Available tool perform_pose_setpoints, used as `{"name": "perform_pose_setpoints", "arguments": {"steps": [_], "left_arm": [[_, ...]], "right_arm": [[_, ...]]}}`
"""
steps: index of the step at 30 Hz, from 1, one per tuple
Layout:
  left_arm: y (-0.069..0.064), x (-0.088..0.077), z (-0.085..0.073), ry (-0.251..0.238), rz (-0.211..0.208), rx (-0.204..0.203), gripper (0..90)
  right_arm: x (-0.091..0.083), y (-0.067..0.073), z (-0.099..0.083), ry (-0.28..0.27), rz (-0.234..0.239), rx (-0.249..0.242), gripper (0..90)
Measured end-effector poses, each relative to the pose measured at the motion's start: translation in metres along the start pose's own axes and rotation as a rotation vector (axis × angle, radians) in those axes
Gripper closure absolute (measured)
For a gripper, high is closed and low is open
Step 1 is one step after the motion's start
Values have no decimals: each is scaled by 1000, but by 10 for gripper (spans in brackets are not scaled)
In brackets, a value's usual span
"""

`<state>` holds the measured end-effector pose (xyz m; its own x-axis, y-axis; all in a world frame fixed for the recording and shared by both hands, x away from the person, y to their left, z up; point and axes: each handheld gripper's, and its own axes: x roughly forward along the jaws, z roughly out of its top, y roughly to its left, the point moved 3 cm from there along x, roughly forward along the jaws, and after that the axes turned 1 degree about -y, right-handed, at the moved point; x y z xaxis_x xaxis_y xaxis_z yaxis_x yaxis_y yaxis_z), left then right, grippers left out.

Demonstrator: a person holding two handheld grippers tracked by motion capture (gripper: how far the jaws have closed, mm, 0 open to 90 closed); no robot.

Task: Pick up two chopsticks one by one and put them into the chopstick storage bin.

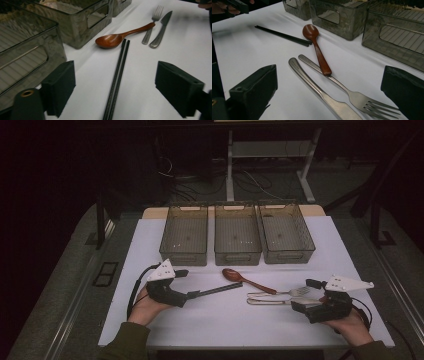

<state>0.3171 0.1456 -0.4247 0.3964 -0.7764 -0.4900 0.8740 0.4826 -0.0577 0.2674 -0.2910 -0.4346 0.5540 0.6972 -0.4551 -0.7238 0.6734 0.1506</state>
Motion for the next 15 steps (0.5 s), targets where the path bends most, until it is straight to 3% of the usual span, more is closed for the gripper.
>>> {"name": "perform_pose_setpoints", "arguments": {"steps": [8, 15], "left_arm": [[1, 7, -1, 6, -23, 27, 348], [5, 24, 0, 30, -83, 41, 528]], "right_arm": [[3, 2, 1, 6, 8, -11, 3], [5, 1, 1, 13, 10, -3, 4]]}}
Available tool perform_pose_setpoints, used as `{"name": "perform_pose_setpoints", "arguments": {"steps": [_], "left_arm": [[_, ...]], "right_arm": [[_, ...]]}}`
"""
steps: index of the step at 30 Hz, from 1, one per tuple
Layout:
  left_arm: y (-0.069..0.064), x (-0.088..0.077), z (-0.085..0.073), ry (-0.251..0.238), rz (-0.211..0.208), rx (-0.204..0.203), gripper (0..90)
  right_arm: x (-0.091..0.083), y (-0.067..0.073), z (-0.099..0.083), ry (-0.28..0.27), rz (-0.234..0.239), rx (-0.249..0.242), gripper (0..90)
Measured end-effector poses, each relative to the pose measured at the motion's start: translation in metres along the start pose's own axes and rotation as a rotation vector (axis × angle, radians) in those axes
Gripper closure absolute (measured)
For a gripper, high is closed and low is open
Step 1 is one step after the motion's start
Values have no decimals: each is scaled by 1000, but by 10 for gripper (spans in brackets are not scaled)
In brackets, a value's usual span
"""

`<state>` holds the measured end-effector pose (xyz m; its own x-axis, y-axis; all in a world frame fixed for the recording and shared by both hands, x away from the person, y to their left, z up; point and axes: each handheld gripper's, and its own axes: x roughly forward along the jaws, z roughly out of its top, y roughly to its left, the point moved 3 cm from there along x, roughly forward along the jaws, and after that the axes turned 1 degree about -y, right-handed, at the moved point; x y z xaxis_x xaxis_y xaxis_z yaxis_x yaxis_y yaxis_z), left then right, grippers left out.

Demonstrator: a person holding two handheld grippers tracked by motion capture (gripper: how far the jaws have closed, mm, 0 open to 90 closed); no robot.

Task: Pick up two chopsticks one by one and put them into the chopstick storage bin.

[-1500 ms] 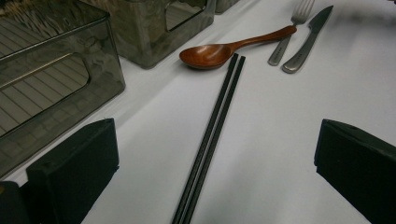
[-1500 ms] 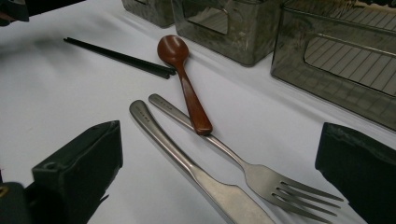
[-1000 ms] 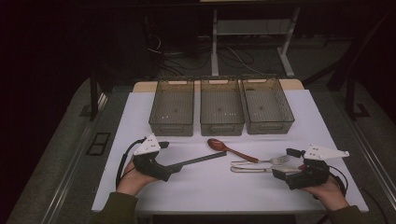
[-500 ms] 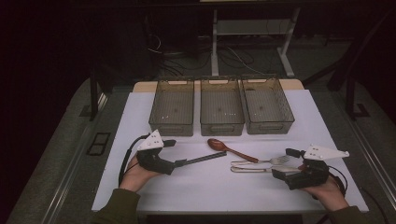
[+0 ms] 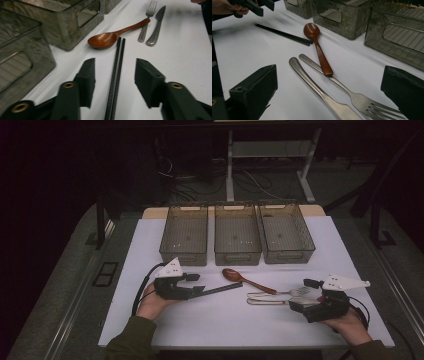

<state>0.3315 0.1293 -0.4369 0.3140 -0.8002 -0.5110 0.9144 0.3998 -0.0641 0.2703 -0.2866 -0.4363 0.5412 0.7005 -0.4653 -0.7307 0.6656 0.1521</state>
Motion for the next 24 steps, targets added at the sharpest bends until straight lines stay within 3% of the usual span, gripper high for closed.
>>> {"name": "perform_pose_setpoints", "arguments": {"steps": [7, 9, 16, 24], "left_arm": [[-1, 13, 1, 15, -10, 2, 637], [-3, 16, -1, 37, -7, 25, 668], [-6, 20, -5, 62, -16, 30, 741], [-7, 29, -13, 147, -21, 50, 779]], "right_arm": [[2, 0, 0, 3, -2, -7, 4], [3, 0, 0, 6, -4, -12, 4], [2, 0, -1, 1, -10, -17, 4], [2, 0, -1, 2, -9, -16, 4]]}}
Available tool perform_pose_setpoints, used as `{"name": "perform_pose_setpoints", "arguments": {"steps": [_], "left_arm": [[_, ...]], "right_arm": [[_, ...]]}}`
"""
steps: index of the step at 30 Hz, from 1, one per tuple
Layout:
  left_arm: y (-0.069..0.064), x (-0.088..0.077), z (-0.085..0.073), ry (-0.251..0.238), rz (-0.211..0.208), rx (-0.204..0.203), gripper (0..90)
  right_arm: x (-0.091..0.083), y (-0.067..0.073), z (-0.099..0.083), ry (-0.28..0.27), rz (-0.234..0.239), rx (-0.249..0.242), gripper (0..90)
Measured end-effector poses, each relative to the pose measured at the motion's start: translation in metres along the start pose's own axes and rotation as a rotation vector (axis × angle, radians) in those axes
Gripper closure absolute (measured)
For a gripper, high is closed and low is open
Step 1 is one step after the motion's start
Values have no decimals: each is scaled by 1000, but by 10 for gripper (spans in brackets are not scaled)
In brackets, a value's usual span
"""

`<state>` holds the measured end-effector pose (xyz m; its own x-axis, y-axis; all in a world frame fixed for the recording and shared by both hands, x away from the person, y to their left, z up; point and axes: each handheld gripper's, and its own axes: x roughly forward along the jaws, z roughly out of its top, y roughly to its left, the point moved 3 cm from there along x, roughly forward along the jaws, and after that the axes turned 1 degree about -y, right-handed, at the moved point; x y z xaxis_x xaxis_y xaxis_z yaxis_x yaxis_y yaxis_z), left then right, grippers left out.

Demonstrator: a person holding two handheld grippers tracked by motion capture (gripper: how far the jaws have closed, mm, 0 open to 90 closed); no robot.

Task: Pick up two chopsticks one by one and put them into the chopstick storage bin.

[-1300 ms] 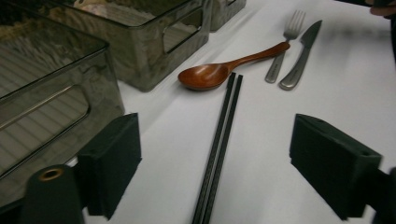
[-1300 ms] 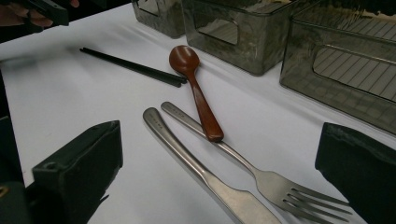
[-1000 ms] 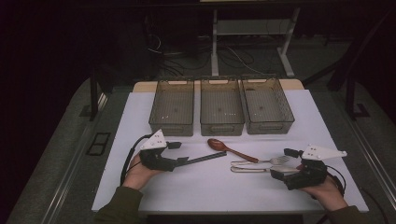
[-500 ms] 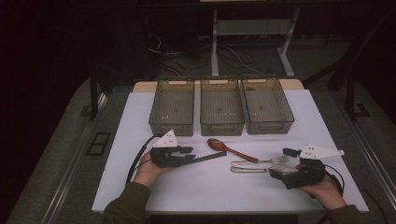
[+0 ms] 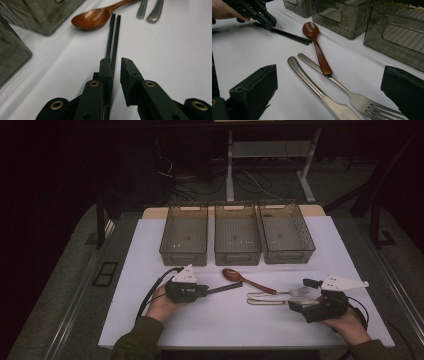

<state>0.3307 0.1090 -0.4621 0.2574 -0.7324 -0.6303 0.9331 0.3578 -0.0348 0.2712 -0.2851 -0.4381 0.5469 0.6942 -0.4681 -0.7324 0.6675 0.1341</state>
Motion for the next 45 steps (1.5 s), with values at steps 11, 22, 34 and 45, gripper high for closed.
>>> {"name": "perform_pose_setpoints", "arguments": {"steps": [11, 22, 34, 45], "left_arm": [[1, 2, -4, 41, 17, 26, 795], [0, 4, -5, 56, 7, 38, 807], [-3, 6, -6, 75, -13, 49, 820], [-3, 6, -7, 71, -27, 43, 841]], "right_arm": [[0, -1, 0, 0, -3, 4, 4], [0, -1, 0, 0, -2, 6, 4], [0, -1, 0, 0, -2, 5, 4], [2, 0, -1, 17, 1, 0, 4]]}}
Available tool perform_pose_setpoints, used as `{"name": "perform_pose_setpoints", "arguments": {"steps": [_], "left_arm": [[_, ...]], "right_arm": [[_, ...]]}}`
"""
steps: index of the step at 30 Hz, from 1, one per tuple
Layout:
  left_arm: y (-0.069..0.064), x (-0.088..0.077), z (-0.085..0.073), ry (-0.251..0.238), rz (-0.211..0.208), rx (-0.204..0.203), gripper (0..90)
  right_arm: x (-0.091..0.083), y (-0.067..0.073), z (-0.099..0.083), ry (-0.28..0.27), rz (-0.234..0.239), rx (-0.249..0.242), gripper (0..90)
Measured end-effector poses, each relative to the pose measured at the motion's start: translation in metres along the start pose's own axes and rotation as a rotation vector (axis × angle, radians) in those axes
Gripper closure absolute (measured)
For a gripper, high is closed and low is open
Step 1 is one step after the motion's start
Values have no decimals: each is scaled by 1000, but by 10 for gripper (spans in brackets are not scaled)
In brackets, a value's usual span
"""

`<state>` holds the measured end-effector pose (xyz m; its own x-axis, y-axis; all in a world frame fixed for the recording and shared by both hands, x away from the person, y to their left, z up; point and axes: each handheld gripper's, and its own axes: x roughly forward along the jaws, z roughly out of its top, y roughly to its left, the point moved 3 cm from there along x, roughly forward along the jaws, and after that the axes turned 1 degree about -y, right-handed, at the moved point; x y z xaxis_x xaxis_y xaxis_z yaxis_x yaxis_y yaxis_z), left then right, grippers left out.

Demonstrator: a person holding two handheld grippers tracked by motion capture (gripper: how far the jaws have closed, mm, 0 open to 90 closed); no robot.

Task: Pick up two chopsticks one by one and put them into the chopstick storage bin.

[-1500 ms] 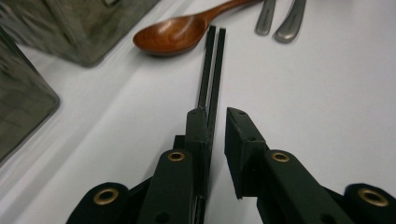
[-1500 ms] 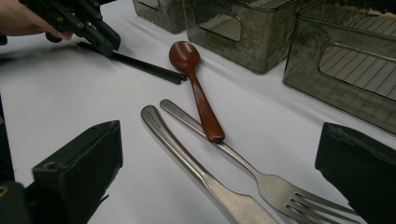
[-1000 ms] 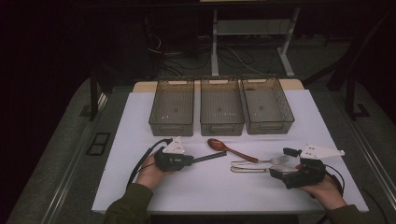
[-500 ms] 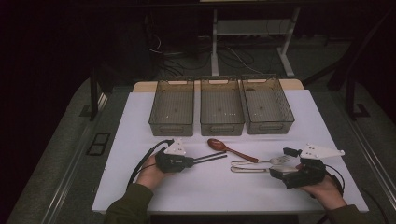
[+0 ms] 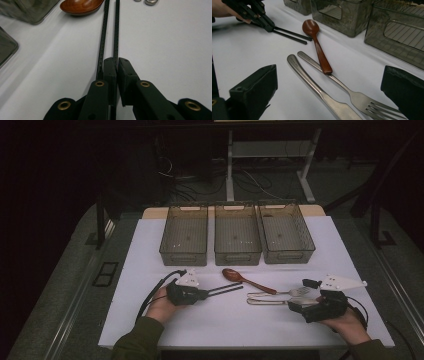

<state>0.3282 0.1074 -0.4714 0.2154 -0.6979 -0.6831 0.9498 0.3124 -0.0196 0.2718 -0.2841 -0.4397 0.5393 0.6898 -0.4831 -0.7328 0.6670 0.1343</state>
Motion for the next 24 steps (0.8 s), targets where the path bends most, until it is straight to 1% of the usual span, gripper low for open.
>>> {"name": "perform_pose_setpoints", "arguments": {"steps": [2, 4, 9, 12, 16, 20, 21, 23, 24], "left_arm": [[0, 0, 0, 2, 0, 3, 843], [0, 0, 0, 2, -1, 5, 846], [0, 0, 0, -1, -1, -3, 848], [0, 0, 0, 1, -2, -3, 848], [-1, 0, 0, 0, 0, -2, 849], [-1, 0, 1, 3, 2, 1, 850], [-1, 0, 1, -1, -2, 1, 851], [-2, 0, 1, -4, -7, -2, 851], [-2, 0, 2, -5, -14, 2, 850]], "right_arm": [[0, 0, 0, 4, -1, -2, 4], [2, 0, -1, 13, -5, -15, 4], [5, 0, -2, 29, -6, -11, 4], [9, 0, -4, 56, -3, -20, 4], [14, -1, -4, 74, -6, -7, 4], [20, 0, -2, 89, -9, -5, 4], [23, 1, -2, 104, -10, -14, 4], [23, 2, -2, 111, -9, -20, 4], [23, 2, -2, 115, -18, -21, 4]]}}
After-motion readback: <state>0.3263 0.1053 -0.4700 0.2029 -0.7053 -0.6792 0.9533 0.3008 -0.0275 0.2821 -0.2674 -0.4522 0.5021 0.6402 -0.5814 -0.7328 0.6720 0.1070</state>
